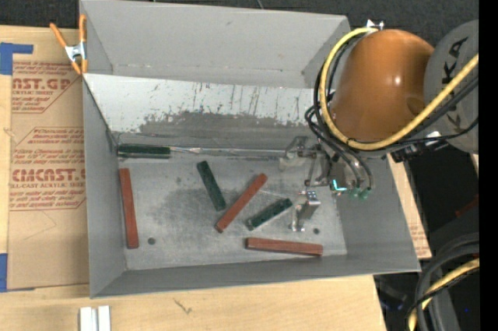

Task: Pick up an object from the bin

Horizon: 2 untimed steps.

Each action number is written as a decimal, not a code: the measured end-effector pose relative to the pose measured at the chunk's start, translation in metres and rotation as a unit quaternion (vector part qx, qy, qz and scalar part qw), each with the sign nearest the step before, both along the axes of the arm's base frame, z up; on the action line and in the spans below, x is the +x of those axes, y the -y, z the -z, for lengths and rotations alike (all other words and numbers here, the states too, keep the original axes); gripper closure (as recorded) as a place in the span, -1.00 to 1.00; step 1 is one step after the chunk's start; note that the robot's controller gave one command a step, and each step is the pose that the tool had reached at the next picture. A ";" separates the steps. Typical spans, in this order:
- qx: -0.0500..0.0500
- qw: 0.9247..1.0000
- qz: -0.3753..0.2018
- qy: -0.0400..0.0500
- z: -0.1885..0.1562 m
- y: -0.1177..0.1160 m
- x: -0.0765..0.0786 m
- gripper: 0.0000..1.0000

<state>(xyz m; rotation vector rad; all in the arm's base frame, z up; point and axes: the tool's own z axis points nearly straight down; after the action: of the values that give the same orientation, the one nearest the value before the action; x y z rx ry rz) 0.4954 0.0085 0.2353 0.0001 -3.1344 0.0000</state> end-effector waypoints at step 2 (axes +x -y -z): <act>0.001 0.999 0.054 0.009 0.021 0.015 0.019 -1.00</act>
Offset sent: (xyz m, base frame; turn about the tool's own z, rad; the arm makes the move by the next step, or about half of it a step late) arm 0.0421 -0.0456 -0.0734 0.2812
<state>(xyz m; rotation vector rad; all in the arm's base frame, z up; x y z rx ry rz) 0.5146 -0.0069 0.2138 -0.1695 -3.1478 -0.0041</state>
